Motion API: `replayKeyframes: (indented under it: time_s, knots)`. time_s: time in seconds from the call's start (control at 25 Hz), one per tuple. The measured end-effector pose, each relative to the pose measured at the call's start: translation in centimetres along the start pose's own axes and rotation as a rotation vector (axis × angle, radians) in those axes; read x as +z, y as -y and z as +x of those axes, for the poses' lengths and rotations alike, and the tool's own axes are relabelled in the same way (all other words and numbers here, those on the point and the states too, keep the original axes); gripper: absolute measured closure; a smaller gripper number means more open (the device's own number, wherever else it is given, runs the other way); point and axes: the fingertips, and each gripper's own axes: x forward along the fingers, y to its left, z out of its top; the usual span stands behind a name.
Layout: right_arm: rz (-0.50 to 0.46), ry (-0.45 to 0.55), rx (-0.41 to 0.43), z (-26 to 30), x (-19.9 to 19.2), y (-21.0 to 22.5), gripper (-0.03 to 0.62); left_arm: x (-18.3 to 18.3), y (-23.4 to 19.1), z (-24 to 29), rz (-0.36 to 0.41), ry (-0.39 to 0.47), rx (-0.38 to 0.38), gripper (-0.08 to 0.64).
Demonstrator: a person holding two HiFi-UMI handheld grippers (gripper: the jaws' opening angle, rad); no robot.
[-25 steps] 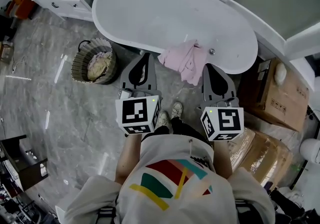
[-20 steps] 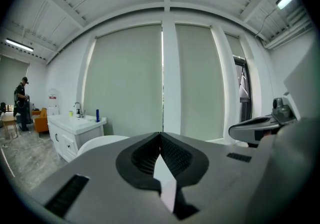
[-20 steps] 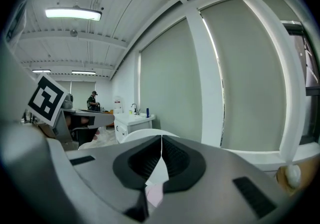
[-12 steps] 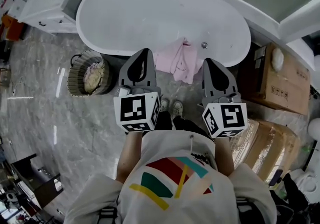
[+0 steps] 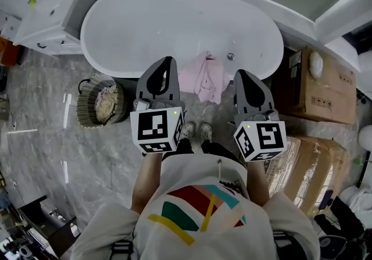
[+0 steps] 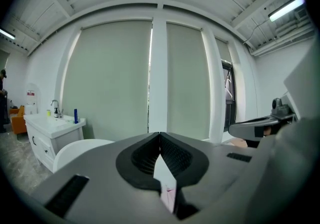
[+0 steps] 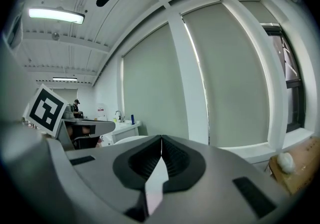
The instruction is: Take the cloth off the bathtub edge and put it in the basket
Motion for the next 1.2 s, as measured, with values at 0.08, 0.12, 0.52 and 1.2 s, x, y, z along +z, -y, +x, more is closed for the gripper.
replayKeyframes:
  time_s: [0.08, 0.12, 0.52, 1.2]
  knots:
    - [0.006, 0.005, -0.003, 1.1, 0.2, 0.3, 0.580, -0.2, -0.2, 0.7, 0.001, -0.004, -0.008, 0.541]
    - [0.008, 0.009, -0.006, 1.7, 0.3, 0.5, 0.580, -0.4, -0.4, 1.2, 0.001, -0.008, -0.015, 0.541]
    - [-0.012, -0.001, 0.001, 9.5, -4.4, 2.8, 0.580, -7.7, -2.0, 8.7, -0.008, -0.042, -0.057, 0.541]
    - [0.041, -0.141, -0.024, 13.9, -22.8, 5.1, 0.578, -25.9, -3.5, 12.7, -0.085, -0.161, -0.028, 0.541]
